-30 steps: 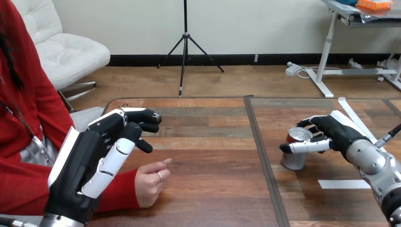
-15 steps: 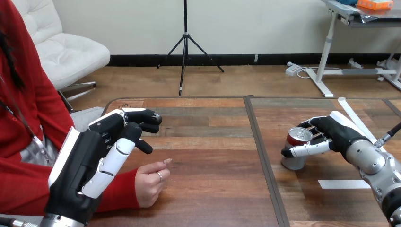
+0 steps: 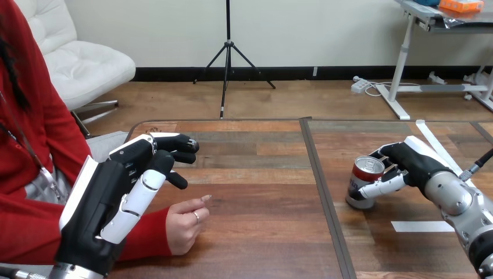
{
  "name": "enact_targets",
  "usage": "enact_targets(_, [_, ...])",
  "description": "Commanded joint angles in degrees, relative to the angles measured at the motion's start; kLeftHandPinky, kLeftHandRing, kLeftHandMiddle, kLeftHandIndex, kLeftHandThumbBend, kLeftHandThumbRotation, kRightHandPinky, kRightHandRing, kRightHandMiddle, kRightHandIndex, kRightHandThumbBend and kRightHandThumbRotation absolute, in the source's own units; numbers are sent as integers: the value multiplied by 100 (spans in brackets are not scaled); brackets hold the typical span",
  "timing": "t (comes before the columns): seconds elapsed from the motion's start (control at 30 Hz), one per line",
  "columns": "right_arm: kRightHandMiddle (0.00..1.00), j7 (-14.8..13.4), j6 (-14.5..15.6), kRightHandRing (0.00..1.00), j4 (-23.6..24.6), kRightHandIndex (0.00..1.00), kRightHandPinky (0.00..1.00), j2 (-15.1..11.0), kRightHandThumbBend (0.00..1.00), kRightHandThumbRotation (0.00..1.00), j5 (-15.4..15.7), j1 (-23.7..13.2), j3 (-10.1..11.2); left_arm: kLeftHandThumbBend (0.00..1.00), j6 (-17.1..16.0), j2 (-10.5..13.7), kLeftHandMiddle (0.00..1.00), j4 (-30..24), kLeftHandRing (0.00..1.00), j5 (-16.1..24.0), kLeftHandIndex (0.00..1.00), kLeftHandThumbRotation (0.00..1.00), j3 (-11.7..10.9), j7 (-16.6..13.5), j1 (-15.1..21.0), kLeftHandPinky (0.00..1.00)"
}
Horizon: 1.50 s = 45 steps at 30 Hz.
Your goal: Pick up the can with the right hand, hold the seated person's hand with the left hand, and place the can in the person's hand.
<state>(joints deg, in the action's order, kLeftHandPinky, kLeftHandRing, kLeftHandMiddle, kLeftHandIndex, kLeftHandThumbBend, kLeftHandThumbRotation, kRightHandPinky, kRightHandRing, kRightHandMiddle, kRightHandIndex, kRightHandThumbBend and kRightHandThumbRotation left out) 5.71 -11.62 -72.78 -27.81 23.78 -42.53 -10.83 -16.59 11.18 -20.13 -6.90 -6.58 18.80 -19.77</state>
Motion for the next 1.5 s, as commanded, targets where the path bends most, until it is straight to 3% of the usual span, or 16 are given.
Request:
enact_targets(0.0, [61, -269, -143, 58, 228, 64, 54, -25, 92, 5, 51, -258, -62, 61, -132, 58, 69, -3, 69, -68, 63, 84, -5, -3, 233, 52])
enact_targets(0.6, [49, -624, -242, 45, 179, 50, 40, 109, 72, 0, 55, -201, -43, 58, -86, 55, 69, -44, 69, -99, 63, 83, -29, -26, 208, 52])
enact_targets(1.47, [43, -753, -537, 38, 205, 47, 33, 40, 71, 0, -35, -202, 63, 61, -167, 84, 68, 23, 67, 27, 62, 81, -64, -60, 258, 50])
